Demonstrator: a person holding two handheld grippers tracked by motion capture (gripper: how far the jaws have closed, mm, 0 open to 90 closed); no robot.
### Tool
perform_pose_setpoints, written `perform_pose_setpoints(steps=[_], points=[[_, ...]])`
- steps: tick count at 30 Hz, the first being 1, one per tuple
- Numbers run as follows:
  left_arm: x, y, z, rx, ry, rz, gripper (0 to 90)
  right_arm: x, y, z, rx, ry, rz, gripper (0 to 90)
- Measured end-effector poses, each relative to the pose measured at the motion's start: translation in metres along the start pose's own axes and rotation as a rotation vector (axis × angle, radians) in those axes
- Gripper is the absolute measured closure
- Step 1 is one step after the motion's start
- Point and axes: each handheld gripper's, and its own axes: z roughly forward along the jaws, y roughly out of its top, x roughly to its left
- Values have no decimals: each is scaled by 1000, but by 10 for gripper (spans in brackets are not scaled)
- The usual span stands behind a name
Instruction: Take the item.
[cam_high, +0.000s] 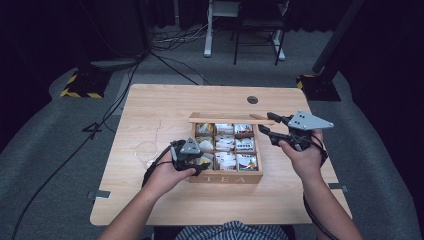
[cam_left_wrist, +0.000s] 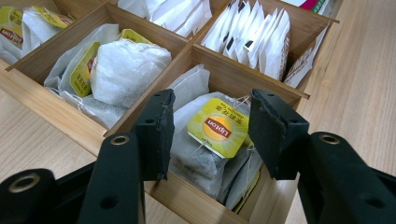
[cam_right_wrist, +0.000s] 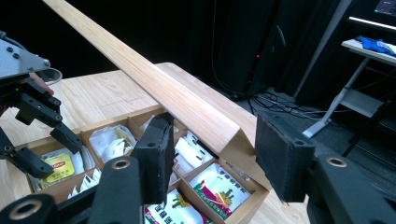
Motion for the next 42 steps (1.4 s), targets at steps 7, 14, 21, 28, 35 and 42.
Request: perform_pose_setpoints(steps=[7, 14, 21, 28, 35, 42], points=[[-3, 3, 8, 26, 37, 15, 507, 1, 0, 0, 1, 0, -5, 485], [-3, 3, 10, 69, 10, -3, 655, 1, 0, 0, 0, -1, -4, 485], [-2, 4, 0, 52, 32, 2, 849, 0, 0, 0, -2, -2, -2, 485], [0, 3, -4, 23, 18, -21, 900, 0, 0, 0, -3, -2, 1, 485], [1, 7, -17, -79, -6, -37, 900, 0, 0, 0, -3, -3, 2, 485], [-3, 12, -28, -133, -9, -13, 900, 0, 0, 0, -3, -3, 1, 485]])
